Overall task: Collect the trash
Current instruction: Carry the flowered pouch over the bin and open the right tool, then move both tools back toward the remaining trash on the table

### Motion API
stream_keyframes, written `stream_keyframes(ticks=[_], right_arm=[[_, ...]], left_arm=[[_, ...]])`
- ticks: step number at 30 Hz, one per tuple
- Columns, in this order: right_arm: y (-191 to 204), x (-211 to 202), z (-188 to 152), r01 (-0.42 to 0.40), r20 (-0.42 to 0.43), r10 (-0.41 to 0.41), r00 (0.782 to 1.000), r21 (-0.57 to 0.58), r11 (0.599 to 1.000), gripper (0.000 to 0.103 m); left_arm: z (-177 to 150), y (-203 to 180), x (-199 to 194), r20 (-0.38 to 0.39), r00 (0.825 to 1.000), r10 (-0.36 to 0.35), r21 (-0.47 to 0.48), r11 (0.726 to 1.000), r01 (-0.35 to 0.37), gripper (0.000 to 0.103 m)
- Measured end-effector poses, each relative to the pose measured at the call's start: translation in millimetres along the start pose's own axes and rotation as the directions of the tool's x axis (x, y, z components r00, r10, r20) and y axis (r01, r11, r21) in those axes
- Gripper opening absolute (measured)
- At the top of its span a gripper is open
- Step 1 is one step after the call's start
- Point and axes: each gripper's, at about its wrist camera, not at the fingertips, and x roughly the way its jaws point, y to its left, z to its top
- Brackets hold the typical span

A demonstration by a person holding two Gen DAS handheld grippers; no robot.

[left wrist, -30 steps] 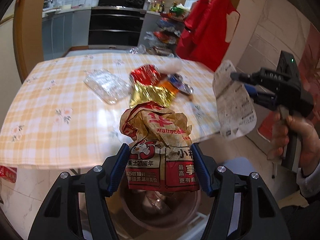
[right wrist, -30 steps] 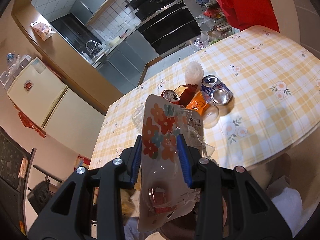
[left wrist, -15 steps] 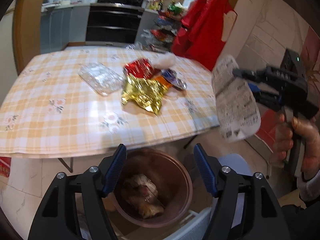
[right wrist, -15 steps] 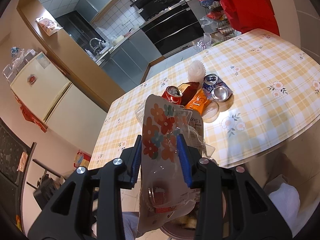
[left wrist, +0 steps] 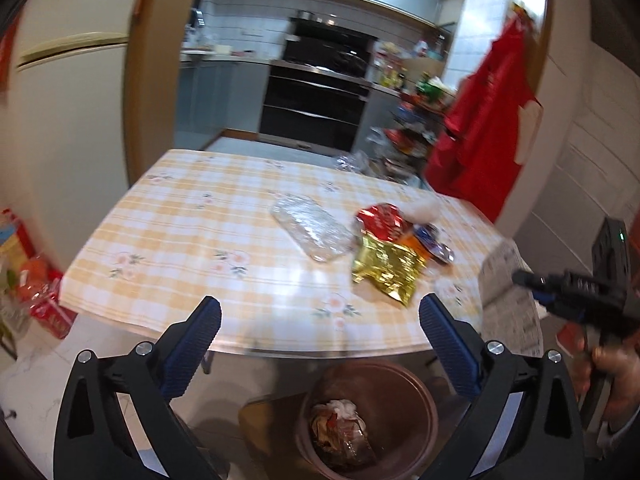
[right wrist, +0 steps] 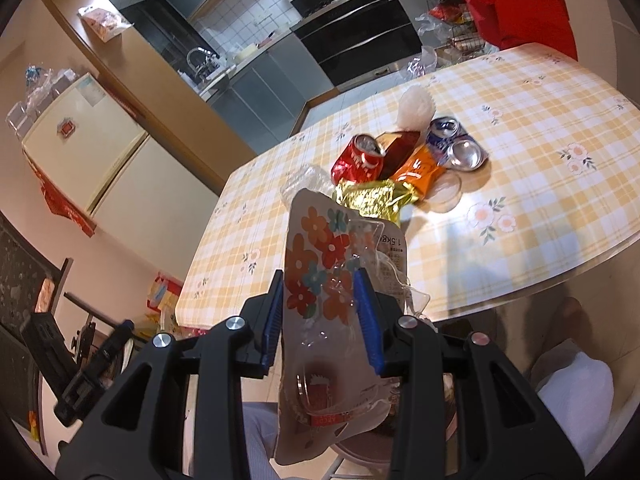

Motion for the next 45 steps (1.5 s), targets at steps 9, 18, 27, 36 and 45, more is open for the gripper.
stream_keyframes(ticks=[9, 18, 27, 36, 45], right_arm=[[15, 16, -16, 0.001, -0.064, -0.002, 0.998, -0.028, 1.000, 0.038], [19, 33, -34, -0.010, -0.153, 0.007, 0.988, -0.024, 1.000, 0.048], [18, 31, -33, 0.013, -0.144, -0.018, 0.989, -0.032, 0.999, 0.067], [7, 25, -21, 0.141, -0.082, -0.148, 0.986, -0.088, 0.986, 0.094], [-23, 30, -8, 0.222, -0.042, -0.227, 0.973, -0.096, 0.970, 0.097]], left_arm=[[-2, 23, -12, 0.015, 0.999, 0.036, -0.057, 0.998, -0.035, 0.097], [-4, 25, -14, 0.014, 0.999, 0.034, -0.073, 0.997, -0.033, 0.097], [-5, 25, -13, 0.012, 0.999, 0.035, -0.070, 0.997, -0.034, 0.097], [-8, 25, -6, -0.009, 0.999, 0.047, -0.072, 0.996, -0.047, 0.097], [-9, 27, 23, -0.068, 0.995, 0.067, -0.074, 0.995, -0.072, 0.097]])
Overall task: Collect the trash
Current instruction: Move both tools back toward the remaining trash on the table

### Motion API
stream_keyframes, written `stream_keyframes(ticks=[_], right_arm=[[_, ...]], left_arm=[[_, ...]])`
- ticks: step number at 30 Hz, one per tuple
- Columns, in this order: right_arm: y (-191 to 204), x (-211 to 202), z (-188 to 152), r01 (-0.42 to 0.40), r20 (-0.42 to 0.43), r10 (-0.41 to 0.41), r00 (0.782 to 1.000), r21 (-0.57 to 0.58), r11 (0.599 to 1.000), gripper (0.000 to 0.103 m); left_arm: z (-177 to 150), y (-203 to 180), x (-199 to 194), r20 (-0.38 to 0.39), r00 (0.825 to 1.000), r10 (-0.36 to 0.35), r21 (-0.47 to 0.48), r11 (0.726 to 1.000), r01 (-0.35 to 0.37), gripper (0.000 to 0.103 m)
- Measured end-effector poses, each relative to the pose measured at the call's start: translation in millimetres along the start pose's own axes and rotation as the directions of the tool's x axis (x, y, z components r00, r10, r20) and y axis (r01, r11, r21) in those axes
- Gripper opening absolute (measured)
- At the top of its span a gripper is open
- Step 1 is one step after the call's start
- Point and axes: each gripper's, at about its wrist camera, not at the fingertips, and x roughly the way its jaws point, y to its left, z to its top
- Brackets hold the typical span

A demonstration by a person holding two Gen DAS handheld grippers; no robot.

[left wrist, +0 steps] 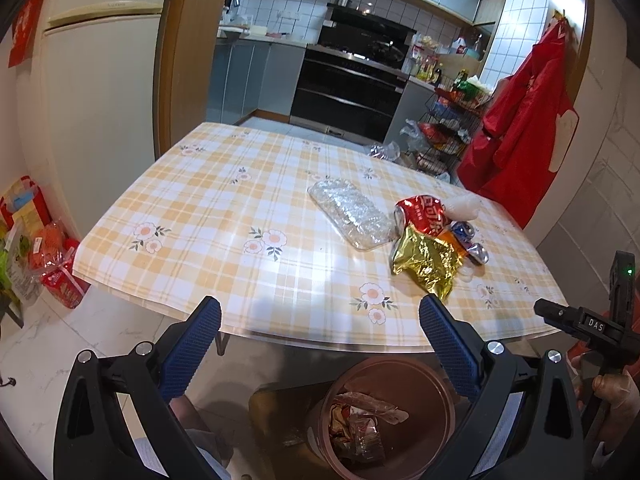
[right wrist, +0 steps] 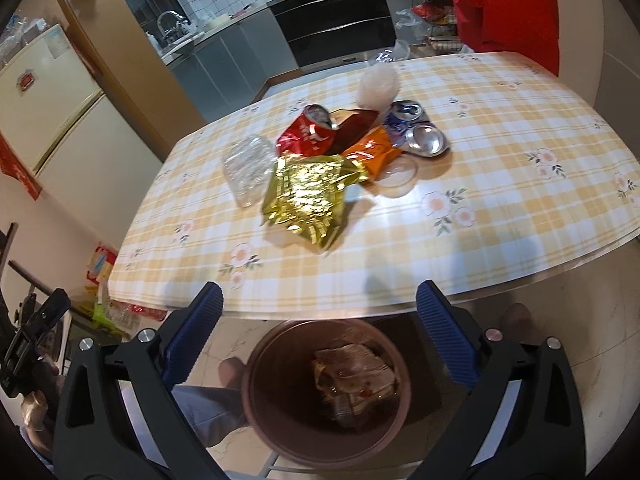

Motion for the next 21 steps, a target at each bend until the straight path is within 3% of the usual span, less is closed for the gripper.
stream_keyframes(ticks=[6, 12, 15, 21], right_arm=[[-24, 11, 7, 0.037, 0.009, -0.037, 0.999, 0.020, 0.999, 0.097], [-50, 21, 19, 0.078, 0.020, -0.079, 0.997, 0.043, 0.996, 0.097], [-59, 25, 24, 0.103, 0.032, -0.104, 0.994, 0.041, 0.994, 0.097], [-71, 37, 32, 0.132, 0.046, -0.133, 0.990, 0.012, 0.991, 0.097]], left_arm=[[4, -15, 28, -0.050, 0.999, -0.018, 0.012, 1.000, 0.019, 0.097], [10, -48, 68, -0.117, 0.989, -0.088, 0.042, 0.995, 0.093, 0.097], [7, -67, 96, -0.169, 0.972, -0.166, 0.003, 0.986, 0.169, 0.097], [1, -100, 152, -0.260, 0.932, -0.253, -0.081, 0.967, 0.240, 0.093]])
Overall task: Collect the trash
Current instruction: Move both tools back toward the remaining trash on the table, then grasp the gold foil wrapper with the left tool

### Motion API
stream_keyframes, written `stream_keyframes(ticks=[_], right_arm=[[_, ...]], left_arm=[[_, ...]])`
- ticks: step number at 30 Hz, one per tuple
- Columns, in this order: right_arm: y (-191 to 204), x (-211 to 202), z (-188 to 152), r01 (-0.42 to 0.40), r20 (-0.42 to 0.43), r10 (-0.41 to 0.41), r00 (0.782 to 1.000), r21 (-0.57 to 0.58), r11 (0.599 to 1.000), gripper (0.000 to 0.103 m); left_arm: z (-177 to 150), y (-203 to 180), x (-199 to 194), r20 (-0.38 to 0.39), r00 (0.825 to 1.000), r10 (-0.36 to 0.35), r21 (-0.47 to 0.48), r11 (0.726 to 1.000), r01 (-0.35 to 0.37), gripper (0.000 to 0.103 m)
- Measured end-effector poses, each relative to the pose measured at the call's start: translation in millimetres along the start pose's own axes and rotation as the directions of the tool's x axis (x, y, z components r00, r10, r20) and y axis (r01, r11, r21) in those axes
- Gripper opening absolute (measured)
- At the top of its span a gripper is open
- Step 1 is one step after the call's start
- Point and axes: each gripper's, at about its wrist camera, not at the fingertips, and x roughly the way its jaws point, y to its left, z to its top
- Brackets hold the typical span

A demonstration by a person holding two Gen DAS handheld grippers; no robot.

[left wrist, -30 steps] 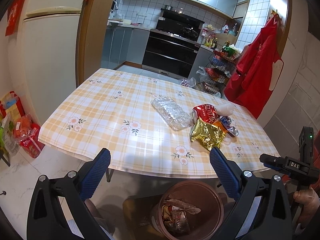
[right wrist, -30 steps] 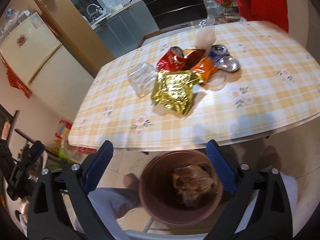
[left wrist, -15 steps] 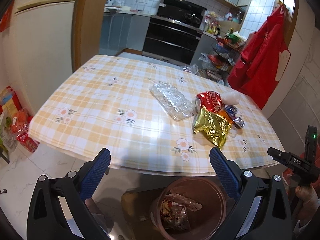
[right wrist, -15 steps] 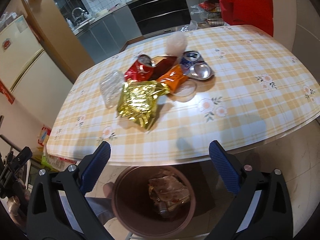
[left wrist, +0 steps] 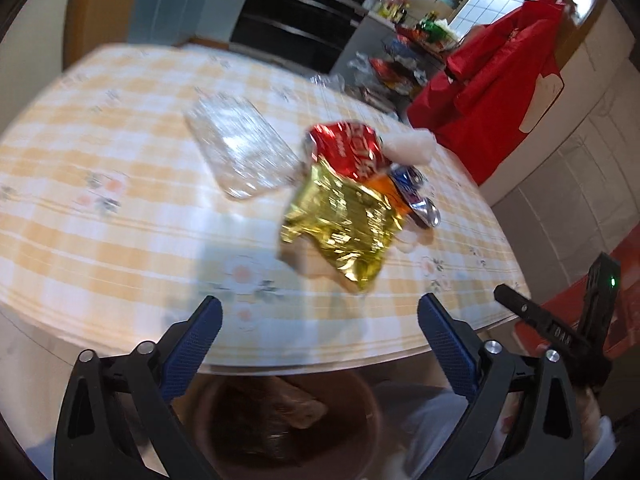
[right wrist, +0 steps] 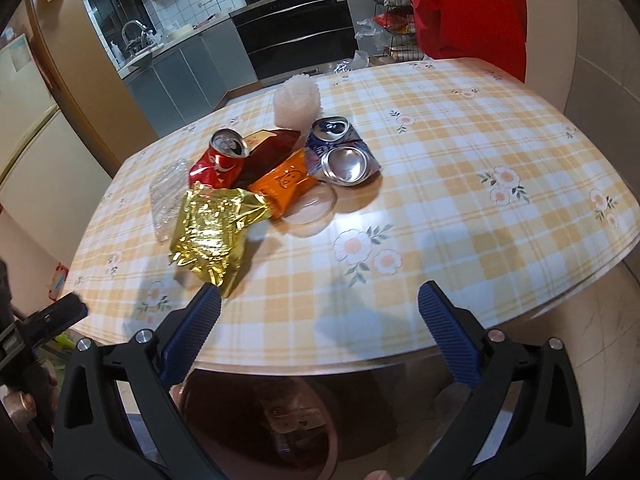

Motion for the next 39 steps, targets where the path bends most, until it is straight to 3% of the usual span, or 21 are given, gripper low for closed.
stream_keyframes(ticks=[6, 11, 15, 21, 27, 28, 30, 32, 39], right_arm=[[-16, 10, 10, -0.004, 0.021, 0.005, 1.000, -0.006, 1.000, 0.097], [-37, 21, 19, -0.032, 0.012, 0.032, 0.999, 0.037, 0.999, 0.097], [-52, 32, 25, -0.035, -0.001, 0.036, 0.999, 0.055, 0.998, 0.097], [-58, 46, 30, 0.037, -0.024, -0.037, 0.999, 0.008, 0.999, 0.097], [-61, 57, 32, 0.036, -0.040, -0.037, 0.999, -0.014, 0.999, 0.097], [-61, 59, 33, 0.032, -0.047, -0.033, 0.998, -0.018, 0.999, 0.097], [-60, 63, 34, 0.021, -0.056, -0.023, 0.998, -0.031, 0.999, 0.097], [-59, 65, 37, 0.026, -0.046, -0.028, 0.999, -0.055, 0.998, 0.097], [-52, 81, 58, -0.001, -0.024, -0.002, 1.000, -0.129, 0.992, 0.092]], left_arm=[[17, -4, 63, -0.069, 0.994, -0.086, -0.136, 0.988, 0.076, 0.087], [29, 4, 102, -0.090, 0.987, -0.134, -0.267, 0.958, 0.106, 0.086], [38, 2, 115, -0.086, 0.992, -0.097, -0.278, 0.958, 0.070, 0.085], [43, 4, 129, -0.074, 0.996, -0.045, -0.297, 0.955, 0.021, 0.085], [49, -2, 135, -0.046, 0.999, 0.007, -0.282, 0.959, -0.019, 0.085], [50, -2, 135, -0.043, 0.999, 0.010, -0.283, 0.959, -0.022, 0.079], [52, -1, 138, -0.052, 0.999, 0.014, -0.289, 0.957, -0.028, 0.051], [51, 1, 136, -0.054, 0.998, -0.011, -0.305, 0.952, -0.006, 0.034], [49, -11, 99, -0.003, 0.999, -0.032, -0.174, 0.984, 0.031, 0.030]])
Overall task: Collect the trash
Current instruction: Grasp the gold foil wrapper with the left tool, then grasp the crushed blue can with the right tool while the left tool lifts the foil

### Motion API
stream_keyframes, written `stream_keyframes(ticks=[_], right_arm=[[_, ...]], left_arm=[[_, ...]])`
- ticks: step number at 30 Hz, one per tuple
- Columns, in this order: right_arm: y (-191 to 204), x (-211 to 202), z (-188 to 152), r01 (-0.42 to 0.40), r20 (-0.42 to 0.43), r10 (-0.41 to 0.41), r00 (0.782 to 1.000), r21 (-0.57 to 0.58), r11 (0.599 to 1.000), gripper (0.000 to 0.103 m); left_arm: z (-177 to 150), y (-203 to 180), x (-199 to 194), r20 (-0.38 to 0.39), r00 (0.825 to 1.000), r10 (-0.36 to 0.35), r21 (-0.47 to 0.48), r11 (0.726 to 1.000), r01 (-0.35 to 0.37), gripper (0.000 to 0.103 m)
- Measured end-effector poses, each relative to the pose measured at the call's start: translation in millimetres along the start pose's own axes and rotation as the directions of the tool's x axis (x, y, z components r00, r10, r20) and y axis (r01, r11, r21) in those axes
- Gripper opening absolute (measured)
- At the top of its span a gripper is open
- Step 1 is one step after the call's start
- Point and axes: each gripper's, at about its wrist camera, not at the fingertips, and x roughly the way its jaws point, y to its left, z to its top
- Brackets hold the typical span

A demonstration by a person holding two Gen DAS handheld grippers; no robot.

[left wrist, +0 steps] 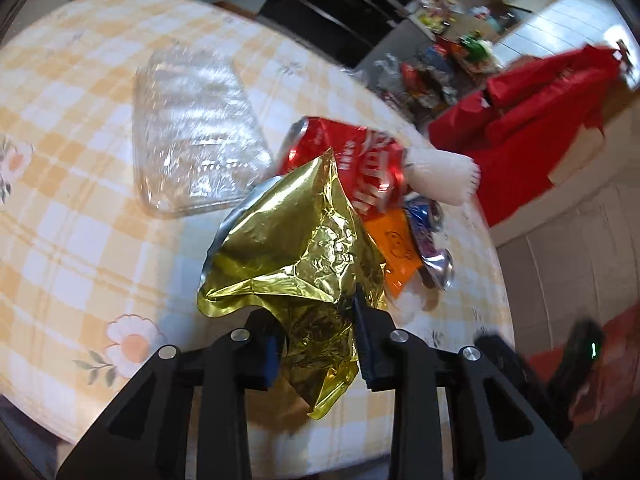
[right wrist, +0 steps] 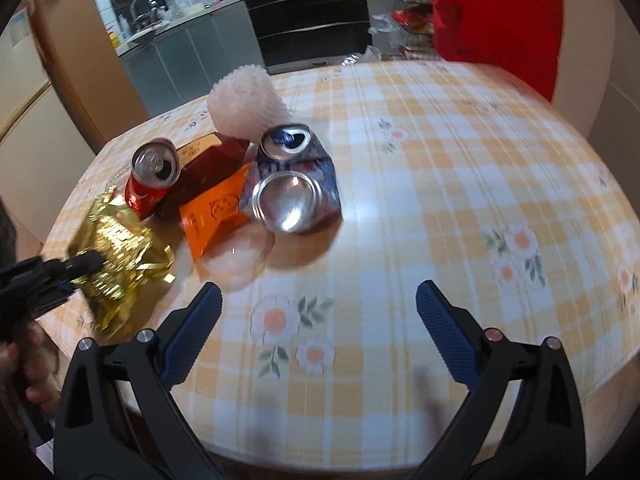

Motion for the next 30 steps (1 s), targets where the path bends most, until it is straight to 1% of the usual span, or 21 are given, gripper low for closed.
stream_keyframes(ticks=[1, 4, 6, 8, 9, 10, 11, 12, 17, 21, 23, 25, 26, 28, 30], right_arm=[[3, 4, 5, 0.001, 0.001, -0.001, 1.000, -0.027, 1.000, 0.086], [13, 20, 21, 0.025, -0.007, -0.026, 1.000, -0.122, 0.992, 0.086], [24, 33, 32, 0.052, -0.014, -0.056, 0.998, -0.222, 0.974, 0.085], [35, 47, 40, 0.075, -0.029, -0.089, 0.996, -0.322, 0.944, 0.085], [41, 56, 44, 0.088, -0.040, -0.111, 0.993, -0.379, 0.921, 0.084], [44, 62, 46, 0.095, -0.048, -0.125, 0.991, -0.410, 0.907, 0.082], [46, 69, 49, 0.095, -0.060, -0.134, 0.989, -0.433, 0.896, 0.082], [47, 76, 53, 0.090, -0.076, -0.138, 0.988, -0.447, 0.890, 0.082], [48, 94, 65, 0.050, -0.112, -0.113, 0.987, -0.453, 0.890, 0.081], [57, 102, 68, 0.038, -0.106, -0.107, 0.989, -0.511, 0.859, 0.080], [62, 105, 68, 0.021, -0.119, -0.099, 0.988, -0.533, 0.846, 0.074], [69, 107, 66, 0.001, -0.141, -0.093, 0.986, -0.545, 0.839, 0.056], [70, 106, 67, 0.000, -0.144, -0.094, 0.985, -0.546, 0.838, 0.056], [70, 100, 68, -0.025, -0.149, -0.062, 0.987, -0.520, 0.854, 0.056], [67, 88, 72, -0.043, -0.130, -0.023, 0.991, -0.479, 0.877, 0.055]], left_arm=[[-1, -1, -3, 0.002, 1.000, -0.003, 0.011, 1.000, 0.003, 0.030], [-2, -5, -16, 0.017, 1.000, -0.004, 0.053, 0.999, 0.003, 0.030], [-2, -5, -24, 0.030, 1.000, 0.001, 0.076, 0.997, -0.004, 0.030], [-3, -4, -32, 0.043, 0.999, 0.011, 0.096, 0.995, -0.016, 0.030], [-4, -4, -34, 0.050, 0.999, 0.017, 0.104, 0.994, -0.022, 0.030], [-4, -3, -37, 0.056, 0.998, 0.021, 0.108, 0.994, -0.027, 0.030], [-4, -2, -40, 0.058, 0.998, 0.021, 0.108, 0.994, -0.027, 0.030], [-5, 0, -41, 0.059, 0.998, 0.020, 0.106, 0.994, -0.026, 0.030], [-7, 3, -48, 0.067, 0.997, 0.025, 0.121, 0.992, -0.033, 0.030], [-11, 5, -53, 0.064, 0.998, 0.018, 0.136, 0.990, -0.027, 0.030], [-12, 5, -54, 0.062, 0.998, 0.013, 0.140, 0.990, -0.021, 0.030], [-12, 5, -55, 0.060, 0.998, 0.008, 0.138, 0.990, -0.016, 0.030], [-12, 5, -55, 0.060, 0.998, 0.005, 0.138, 0.990, -0.013, 0.030], [-12, 4, -58, 0.060, 0.998, -0.003, 0.141, 0.990, -0.005, 0.030], [-13, 3, -61, 0.063, 0.998, -0.010, 0.151, 0.989, 0.001, 0.030]])
